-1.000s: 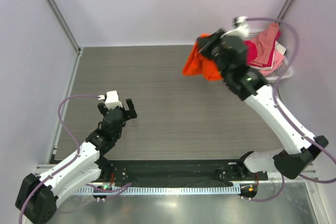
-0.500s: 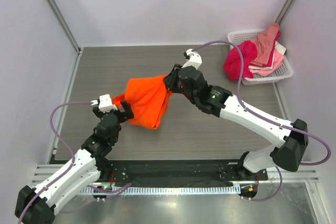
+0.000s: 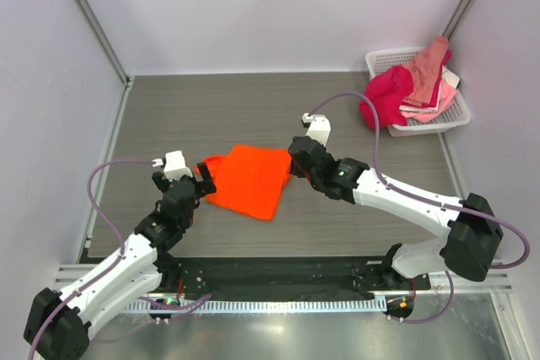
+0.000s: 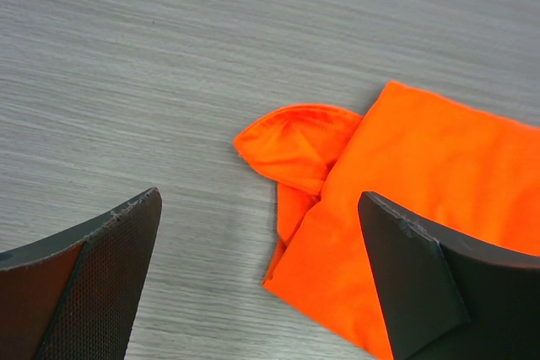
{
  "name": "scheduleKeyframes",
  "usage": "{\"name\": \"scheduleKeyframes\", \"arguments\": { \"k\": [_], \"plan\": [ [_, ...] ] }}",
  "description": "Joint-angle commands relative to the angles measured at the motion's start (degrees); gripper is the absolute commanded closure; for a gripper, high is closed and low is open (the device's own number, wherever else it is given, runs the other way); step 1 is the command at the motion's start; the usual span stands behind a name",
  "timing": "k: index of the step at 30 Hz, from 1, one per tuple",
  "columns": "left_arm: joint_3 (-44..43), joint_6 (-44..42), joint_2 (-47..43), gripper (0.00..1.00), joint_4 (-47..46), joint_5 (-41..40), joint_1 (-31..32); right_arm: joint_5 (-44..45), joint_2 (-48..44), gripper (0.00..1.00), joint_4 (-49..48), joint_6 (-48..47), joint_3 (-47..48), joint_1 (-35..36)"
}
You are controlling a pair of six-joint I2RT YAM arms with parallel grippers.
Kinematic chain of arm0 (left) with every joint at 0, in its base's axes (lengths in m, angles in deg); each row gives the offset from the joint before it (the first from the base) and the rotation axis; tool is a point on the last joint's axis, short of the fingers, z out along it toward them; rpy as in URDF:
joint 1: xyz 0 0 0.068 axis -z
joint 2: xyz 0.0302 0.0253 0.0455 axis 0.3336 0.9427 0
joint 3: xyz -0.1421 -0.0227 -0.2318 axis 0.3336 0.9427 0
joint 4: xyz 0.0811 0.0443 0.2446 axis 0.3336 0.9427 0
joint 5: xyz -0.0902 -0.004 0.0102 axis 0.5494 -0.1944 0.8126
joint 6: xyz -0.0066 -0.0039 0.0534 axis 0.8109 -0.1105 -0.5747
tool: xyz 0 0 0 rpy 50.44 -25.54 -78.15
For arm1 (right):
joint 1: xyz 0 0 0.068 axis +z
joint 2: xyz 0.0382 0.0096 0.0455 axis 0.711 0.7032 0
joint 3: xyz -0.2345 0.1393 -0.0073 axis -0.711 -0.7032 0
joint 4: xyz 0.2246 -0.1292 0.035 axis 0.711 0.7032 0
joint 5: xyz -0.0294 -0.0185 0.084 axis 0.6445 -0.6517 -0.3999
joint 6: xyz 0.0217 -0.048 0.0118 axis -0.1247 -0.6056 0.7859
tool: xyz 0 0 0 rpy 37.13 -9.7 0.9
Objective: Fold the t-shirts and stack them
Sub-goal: Move the tshirt to the center of the board, then flatten the tshirt out
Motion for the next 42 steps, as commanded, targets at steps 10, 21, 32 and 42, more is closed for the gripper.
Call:
{"name": "scheduleKeyframes", "arguments": {
  "k": [10,21,32,42],
  "plan": [
    [3.7,2.5,-11.5,0.01,-2.6,-7.4,0.0,-17.4,3.6,0.66,-14.1,-10.2,-6.8,-15.2],
    [-1.1,4.6,1.5,0.0,-2.8,-8.0,-0.1,-44.2,15.2,0.46,-37.2,-2.3,-14.3,-19.0],
    [-11.8,9.7,20.3,0.09,1.2,3.7,-7.3,-44.4,15.4,0.42,-49.8,-1.8,-20.5,-18.8],
    [-17.7,10.3,33.0,0.27,2.4,9.8,-10.2,-44.1,14.3,0.42,-52.4,-2.7,-22.0,-18.7]
  ]
}}
